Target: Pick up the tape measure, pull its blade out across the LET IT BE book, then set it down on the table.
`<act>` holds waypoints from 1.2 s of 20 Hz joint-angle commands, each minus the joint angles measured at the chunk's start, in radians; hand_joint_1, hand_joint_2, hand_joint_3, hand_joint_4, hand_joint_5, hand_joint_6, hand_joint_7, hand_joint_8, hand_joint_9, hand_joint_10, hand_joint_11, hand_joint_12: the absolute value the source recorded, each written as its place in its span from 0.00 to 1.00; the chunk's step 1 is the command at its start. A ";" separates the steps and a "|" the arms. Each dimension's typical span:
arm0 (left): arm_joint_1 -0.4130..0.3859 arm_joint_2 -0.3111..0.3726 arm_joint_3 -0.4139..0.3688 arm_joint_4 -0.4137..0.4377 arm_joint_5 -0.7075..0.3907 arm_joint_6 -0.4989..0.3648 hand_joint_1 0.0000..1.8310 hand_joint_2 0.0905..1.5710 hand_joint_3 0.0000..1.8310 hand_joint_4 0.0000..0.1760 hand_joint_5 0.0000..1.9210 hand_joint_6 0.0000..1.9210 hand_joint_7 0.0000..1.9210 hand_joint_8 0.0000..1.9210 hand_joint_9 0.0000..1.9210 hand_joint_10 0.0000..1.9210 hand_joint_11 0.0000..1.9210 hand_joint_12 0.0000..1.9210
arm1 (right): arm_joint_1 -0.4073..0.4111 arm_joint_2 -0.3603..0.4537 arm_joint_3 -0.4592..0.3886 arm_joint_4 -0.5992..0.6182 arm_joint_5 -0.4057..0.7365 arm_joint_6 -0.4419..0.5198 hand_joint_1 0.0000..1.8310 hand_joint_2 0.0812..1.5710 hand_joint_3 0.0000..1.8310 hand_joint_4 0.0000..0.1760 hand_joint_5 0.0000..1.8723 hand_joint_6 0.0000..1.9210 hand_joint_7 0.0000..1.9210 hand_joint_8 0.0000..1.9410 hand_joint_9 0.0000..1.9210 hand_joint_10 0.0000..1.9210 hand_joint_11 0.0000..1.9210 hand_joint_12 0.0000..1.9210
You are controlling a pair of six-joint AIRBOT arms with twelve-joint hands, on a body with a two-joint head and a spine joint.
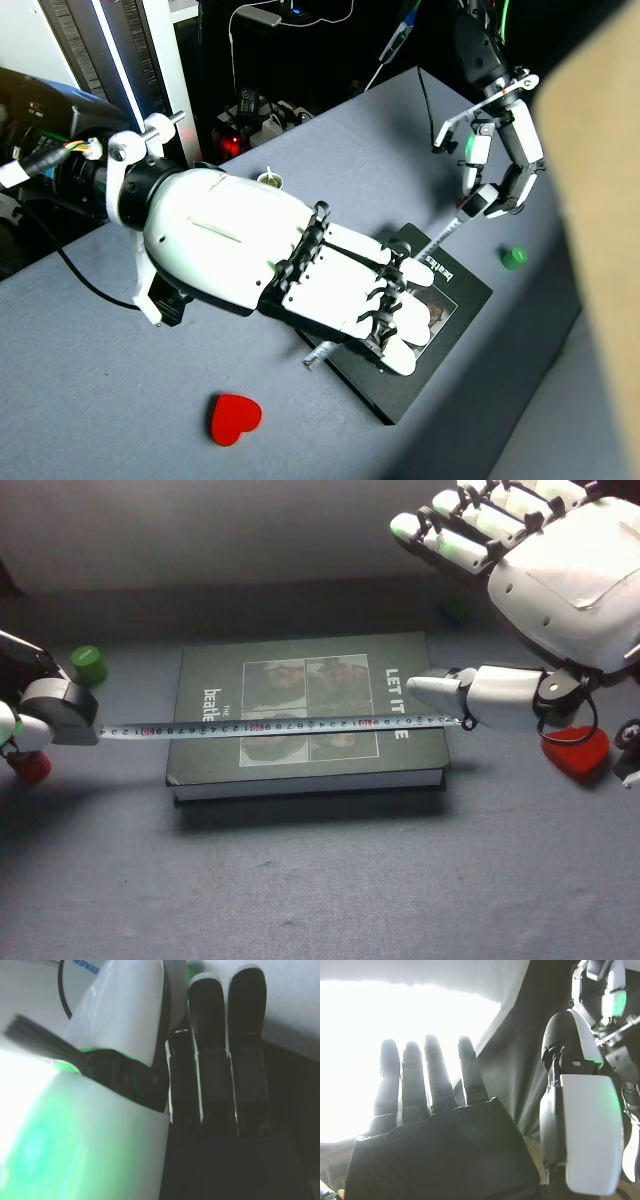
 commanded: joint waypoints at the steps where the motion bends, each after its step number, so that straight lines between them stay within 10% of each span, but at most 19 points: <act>1: -0.007 -0.002 0.016 0.007 -0.092 -0.007 0.75 0.70 0.00 0.00 0.48 0.48 0.50 0.51 0.47 0.69 0.44 0.66 | 0.010 0.001 -0.002 -0.057 0.092 0.002 0.11 0.65 0.00 0.64 0.02 0.00 0.05 0.00 0.02 0.00 0.00 0.21; 24: -0.017 -0.044 0.087 0.072 -0.046 -0.044 0.75 0.70 0.00 0.00 0.48 0.48 0.49 0.53 0.47 0.69 0.43 0.66 | 0.008 -0.001 -0.001 -0.063 0.096 0.002 0.11 0.66 0.00 0.59 0.03 0.00 0.07 0.00 0.03 0.00 0.00 0.23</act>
